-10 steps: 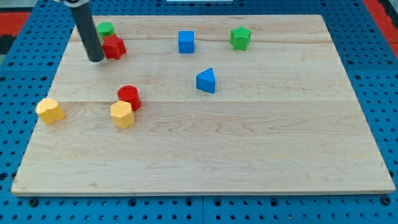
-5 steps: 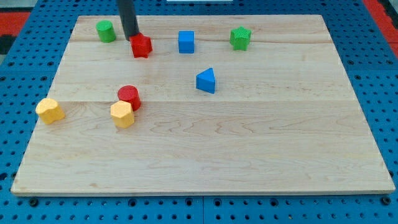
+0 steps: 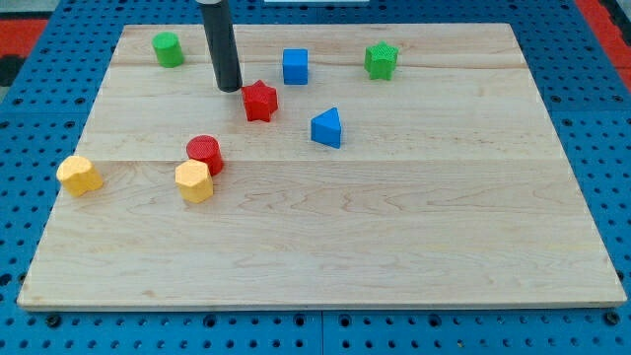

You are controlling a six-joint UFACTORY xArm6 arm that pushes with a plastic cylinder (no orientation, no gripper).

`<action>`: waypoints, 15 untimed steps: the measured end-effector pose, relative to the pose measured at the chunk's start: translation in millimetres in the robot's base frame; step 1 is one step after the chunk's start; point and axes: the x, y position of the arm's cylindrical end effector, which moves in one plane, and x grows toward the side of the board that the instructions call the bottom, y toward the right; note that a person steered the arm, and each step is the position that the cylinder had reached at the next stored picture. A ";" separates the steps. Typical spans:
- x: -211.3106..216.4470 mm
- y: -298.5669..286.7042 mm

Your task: Push the red star to the top right of the blue triangle

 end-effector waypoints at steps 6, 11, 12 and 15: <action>52.6 191.3; 147.9 110.0; 129.1 161.0; 81.1 138.3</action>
